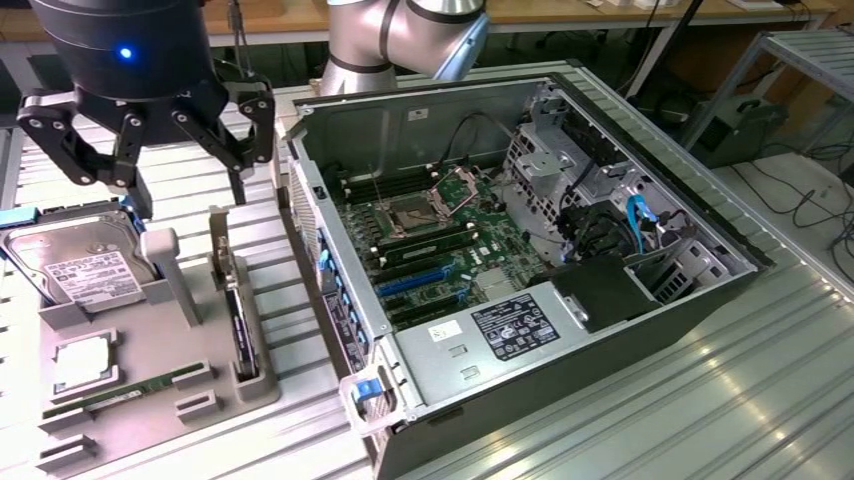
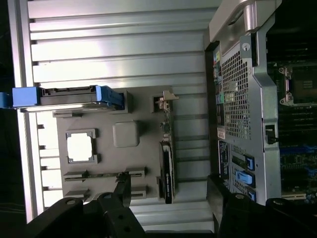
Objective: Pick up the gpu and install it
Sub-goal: 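Pick up the gpu and move the gpu toward the slot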
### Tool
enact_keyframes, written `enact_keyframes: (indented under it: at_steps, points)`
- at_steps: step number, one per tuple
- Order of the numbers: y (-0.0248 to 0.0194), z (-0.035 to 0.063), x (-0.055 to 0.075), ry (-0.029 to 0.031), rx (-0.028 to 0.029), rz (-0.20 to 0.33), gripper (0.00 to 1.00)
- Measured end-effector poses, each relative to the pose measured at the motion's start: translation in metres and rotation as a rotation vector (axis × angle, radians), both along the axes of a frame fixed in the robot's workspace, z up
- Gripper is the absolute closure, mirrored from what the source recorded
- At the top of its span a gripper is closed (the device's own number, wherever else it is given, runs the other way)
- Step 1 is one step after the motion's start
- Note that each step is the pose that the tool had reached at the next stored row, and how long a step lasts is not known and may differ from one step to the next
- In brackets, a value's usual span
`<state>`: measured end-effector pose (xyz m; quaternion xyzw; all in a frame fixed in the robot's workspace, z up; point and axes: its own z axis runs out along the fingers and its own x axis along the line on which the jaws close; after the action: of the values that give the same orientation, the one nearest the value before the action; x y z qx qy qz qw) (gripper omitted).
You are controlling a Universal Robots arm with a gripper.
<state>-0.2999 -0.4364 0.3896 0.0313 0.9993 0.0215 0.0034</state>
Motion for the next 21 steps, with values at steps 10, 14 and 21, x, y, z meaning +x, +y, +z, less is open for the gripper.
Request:
enact_keyframes:
  at_steps: [10,14,21]
  points:
    - [0.0,-0.0004,0.001,0.0026,0.0,0.0,0.28]
    - [0.0,-0.0009,0.002,0.0039,0.0,0.0,0.28]
    - [-0.0033,-0.0119,0.006,0.0116,0.0,0.0,0.28]
